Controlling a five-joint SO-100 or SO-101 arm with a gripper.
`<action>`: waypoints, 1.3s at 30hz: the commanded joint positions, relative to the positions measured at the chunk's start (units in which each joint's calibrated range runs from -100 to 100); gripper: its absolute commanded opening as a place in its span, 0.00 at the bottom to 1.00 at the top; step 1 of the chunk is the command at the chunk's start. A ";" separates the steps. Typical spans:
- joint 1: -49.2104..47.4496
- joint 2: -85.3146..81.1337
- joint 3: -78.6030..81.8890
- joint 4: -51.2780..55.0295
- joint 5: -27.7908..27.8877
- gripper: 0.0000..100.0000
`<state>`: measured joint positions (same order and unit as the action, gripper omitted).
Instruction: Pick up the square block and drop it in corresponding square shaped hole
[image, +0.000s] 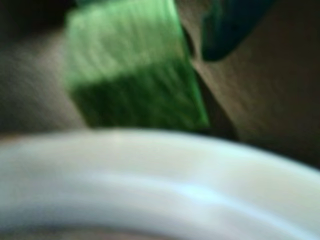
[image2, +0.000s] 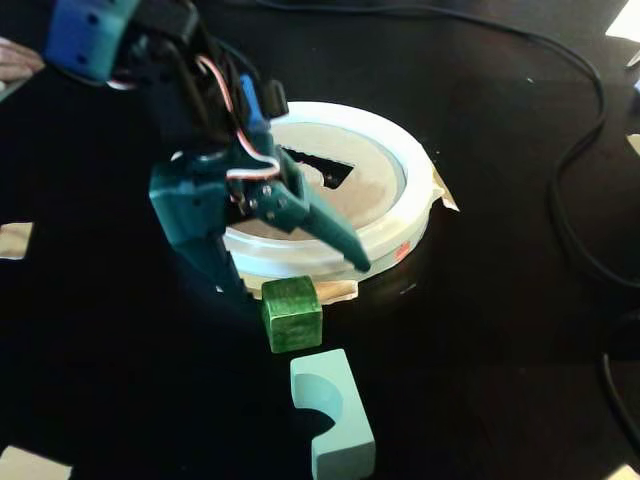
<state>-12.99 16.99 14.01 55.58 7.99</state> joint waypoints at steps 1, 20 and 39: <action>0.38 1.78 -6.17 -0.33 0.20 0.86; 1.00 -1.00 -6.08 3.88 -0.29 0.49; 1.00 -3.06 -6.27 6.39 -0.29 0.33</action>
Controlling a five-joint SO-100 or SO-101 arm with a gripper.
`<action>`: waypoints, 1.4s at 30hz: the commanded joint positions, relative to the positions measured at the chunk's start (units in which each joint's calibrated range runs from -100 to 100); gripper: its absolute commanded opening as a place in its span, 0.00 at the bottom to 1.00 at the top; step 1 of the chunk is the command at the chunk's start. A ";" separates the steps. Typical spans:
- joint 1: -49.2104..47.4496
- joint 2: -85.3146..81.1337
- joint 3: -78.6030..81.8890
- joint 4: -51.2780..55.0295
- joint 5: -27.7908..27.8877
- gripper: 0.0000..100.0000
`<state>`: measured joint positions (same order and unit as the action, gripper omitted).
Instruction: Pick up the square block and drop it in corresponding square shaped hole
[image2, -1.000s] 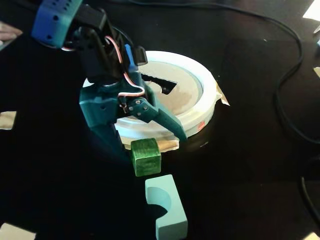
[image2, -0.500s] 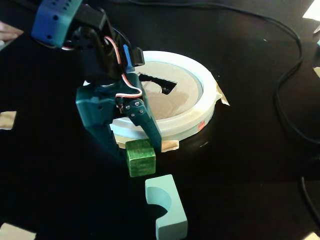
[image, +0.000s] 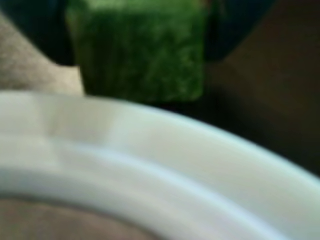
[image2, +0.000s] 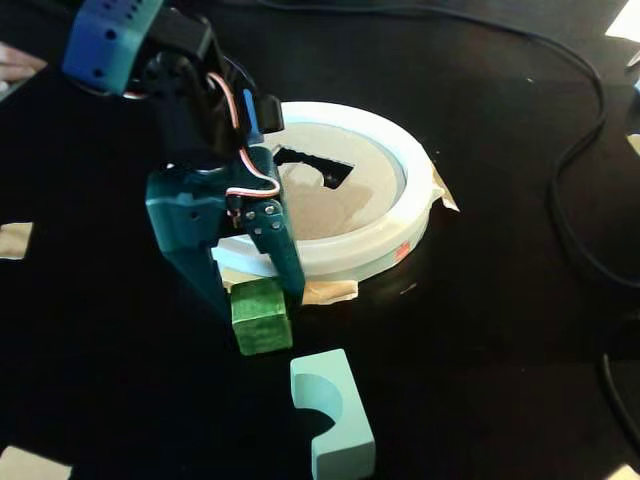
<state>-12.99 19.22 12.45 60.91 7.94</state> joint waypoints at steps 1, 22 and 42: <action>1.00 -5.38 -4.70 1.06 -0.24 0.33; -4.37 -35.74 -5.34 25.54 -10.84 0.33; -31.46 -21.86 -5.25 10.69 -28.52 0.33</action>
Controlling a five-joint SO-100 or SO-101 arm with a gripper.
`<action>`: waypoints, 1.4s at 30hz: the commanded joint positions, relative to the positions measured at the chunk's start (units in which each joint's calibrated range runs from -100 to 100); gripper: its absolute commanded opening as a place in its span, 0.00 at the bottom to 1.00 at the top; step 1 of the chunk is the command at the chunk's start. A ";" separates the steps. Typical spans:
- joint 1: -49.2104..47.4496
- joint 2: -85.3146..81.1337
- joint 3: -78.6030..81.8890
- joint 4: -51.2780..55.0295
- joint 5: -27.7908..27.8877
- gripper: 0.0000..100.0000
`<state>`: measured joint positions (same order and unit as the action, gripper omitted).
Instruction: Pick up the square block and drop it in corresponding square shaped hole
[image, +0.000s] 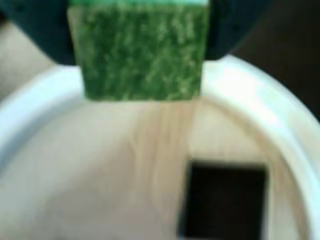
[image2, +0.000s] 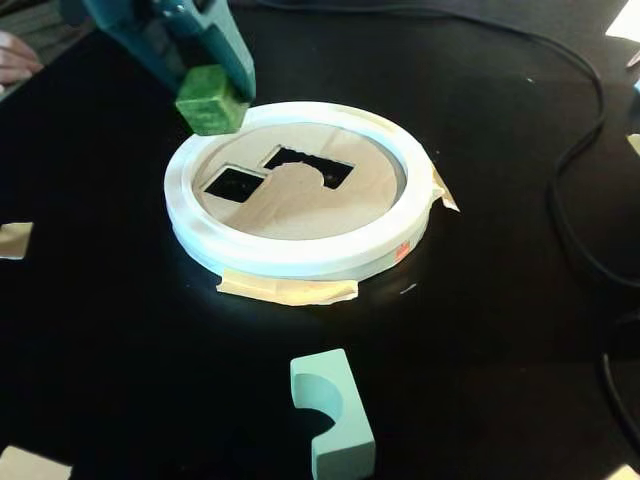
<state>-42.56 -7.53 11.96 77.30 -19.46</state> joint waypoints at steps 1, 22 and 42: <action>-1.89 6.41 -4.76 -6.51 -1.12 0.33; -5.76 15.64 -3.85 -9.32 -3.86 0.33; -6.38 17.79 -4.03 -8.71 -3.66 0.78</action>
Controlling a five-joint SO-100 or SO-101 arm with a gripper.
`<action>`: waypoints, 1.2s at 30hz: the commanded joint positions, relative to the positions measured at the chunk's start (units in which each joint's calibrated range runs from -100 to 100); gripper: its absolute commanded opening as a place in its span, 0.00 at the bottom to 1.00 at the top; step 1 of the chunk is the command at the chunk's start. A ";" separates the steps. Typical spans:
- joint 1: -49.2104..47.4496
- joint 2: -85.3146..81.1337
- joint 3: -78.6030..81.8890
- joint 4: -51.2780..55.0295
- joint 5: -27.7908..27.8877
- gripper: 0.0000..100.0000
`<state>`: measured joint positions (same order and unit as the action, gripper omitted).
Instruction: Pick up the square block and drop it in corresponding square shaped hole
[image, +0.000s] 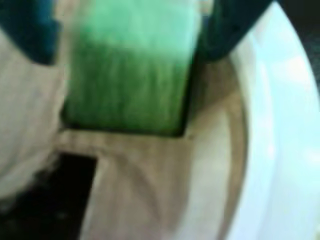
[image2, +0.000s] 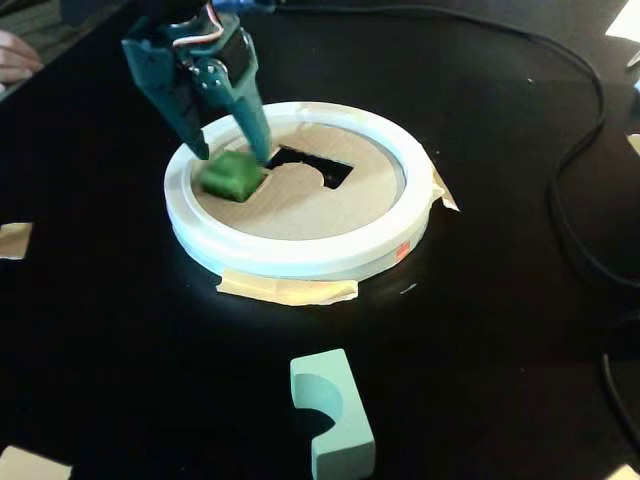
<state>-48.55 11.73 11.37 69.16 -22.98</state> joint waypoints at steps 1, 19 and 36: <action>-0.39 -1.56 -4.09 -0.16 -0.15 0.80; 5.73 -23.68 -2.90 19.60 1.32 0.80; 52.42 -66.49 31.07 12.88 18.85 0.80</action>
<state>-4.80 -36.87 30.60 89.52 -5.79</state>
